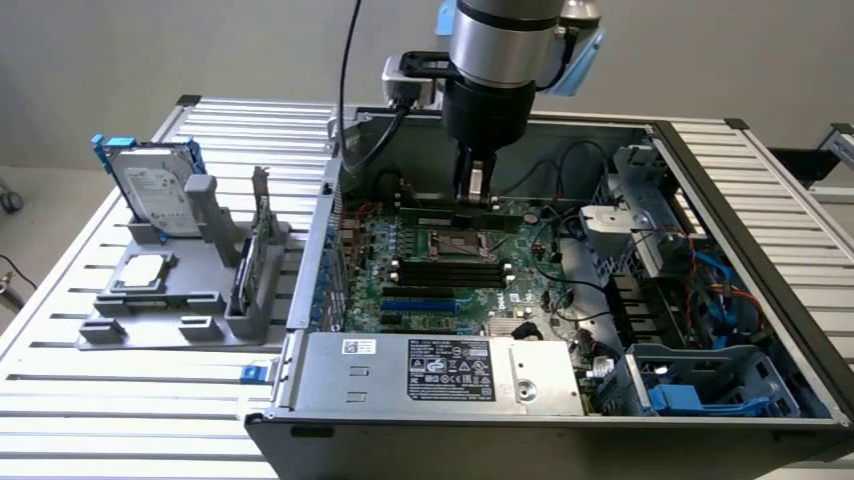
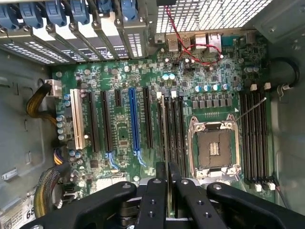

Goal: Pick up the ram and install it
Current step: 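Insert the ram into the slot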

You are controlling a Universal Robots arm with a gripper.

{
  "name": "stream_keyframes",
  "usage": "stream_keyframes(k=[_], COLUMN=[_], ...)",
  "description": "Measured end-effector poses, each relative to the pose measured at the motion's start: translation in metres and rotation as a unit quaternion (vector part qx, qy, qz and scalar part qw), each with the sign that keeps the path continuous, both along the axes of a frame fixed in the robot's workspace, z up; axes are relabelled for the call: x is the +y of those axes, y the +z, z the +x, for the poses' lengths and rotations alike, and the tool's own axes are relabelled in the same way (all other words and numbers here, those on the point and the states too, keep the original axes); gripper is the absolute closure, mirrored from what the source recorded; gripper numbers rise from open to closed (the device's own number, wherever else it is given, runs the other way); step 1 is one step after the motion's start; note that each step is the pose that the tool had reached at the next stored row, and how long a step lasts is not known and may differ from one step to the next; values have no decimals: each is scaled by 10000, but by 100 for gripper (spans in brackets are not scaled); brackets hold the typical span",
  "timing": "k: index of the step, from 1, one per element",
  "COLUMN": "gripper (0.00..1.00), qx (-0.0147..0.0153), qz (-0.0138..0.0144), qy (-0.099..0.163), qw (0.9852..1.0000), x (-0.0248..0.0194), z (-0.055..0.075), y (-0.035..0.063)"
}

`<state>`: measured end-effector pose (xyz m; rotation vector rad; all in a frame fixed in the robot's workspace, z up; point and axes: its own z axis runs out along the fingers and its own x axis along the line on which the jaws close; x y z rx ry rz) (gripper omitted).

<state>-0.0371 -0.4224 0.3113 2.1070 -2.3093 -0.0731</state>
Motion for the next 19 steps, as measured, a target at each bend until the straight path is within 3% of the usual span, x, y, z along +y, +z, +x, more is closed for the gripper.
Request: stream_keyframes(k=[8, 14, 19], gripper=[86, 86, 86], qx=[-5, -63, -92], qz=[1, 1, 1], qy=[0, 9, 20], qw=[10000, 10000, 10000], x=[36, 47, 51], z=[0, 0, 0], y=[-146, -250, -340])
